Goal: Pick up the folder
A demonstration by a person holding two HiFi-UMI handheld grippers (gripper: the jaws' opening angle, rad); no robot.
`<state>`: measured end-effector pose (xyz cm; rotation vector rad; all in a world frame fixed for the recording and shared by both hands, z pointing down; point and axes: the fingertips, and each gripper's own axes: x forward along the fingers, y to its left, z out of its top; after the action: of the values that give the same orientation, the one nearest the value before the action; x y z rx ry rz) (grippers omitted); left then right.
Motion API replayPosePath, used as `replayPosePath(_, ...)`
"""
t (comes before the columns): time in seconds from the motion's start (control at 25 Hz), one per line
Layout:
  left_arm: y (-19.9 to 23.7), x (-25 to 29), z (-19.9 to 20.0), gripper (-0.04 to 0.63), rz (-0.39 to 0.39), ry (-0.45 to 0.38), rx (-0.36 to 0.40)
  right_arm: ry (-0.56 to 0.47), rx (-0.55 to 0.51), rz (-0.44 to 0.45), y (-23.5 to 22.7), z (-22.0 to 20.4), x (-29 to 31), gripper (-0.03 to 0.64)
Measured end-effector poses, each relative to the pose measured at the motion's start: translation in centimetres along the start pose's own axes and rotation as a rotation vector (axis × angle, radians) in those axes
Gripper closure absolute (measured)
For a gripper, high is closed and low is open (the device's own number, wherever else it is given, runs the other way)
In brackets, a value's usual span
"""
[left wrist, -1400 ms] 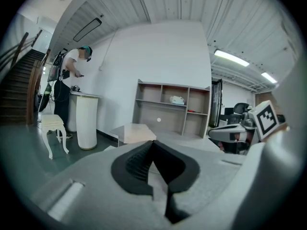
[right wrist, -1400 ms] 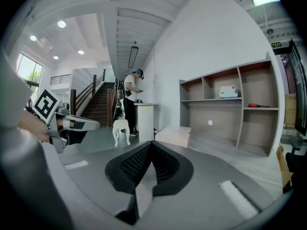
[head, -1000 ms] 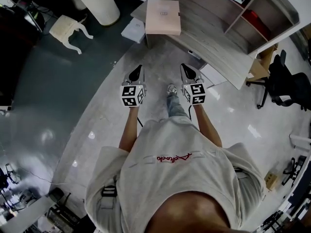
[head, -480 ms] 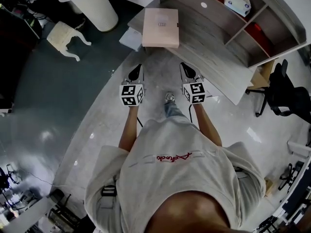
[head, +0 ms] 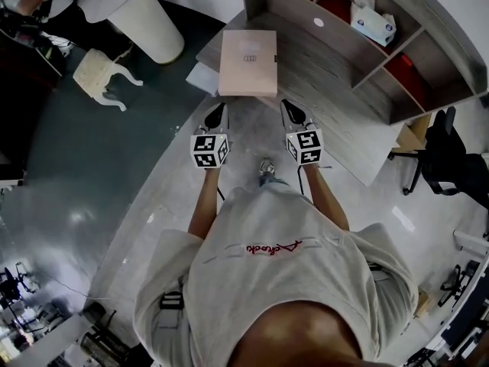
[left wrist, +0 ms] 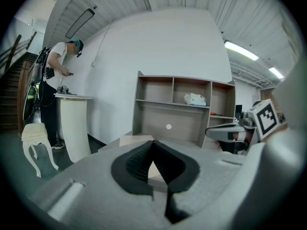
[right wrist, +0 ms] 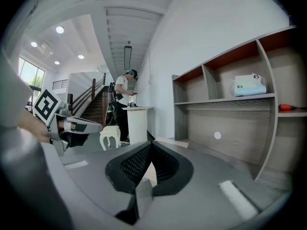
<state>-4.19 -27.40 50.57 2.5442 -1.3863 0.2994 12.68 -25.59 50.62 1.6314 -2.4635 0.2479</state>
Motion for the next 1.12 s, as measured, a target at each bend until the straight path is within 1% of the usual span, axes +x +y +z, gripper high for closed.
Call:
replayPosePath(0.28, 1.9, 4.4, 0.5, 0.595, 0.027, 0.01, -0.016, -0.006, -0.007, 0.032, -2.7, 1.0, 4.0, 0.611)
replayPosePath(0.48, 2.4, 6.8, 0.3, 0.595, 0.036, 0.03, -0.026, 0.009, -0.007, 0.05, -4.6, 0.6, 6.4, 0.611)
replayPosePath(0.72, 4.2, 8.1, -0.8, 0.595, 0.053, 0.069, -0.04, 0.049, -0.003, 0.079, -5.1, -0.3, 8.7, 0.611)
replayPosePath(0.88, 5.5, 8.2, -2.2, 0.595, 0.074, 0.101, -0.07, 0.08, 0.0, 0.096, -5.0, -1.4, 9.4, 0.611)
replayPosePath(1.12, 6.2, 8.8, -3.8, 0.595, 0.071, 0.137, -0.085, 0.111, 0.012, 0.103, -5.1, -2.8, 10.3, 0.611)
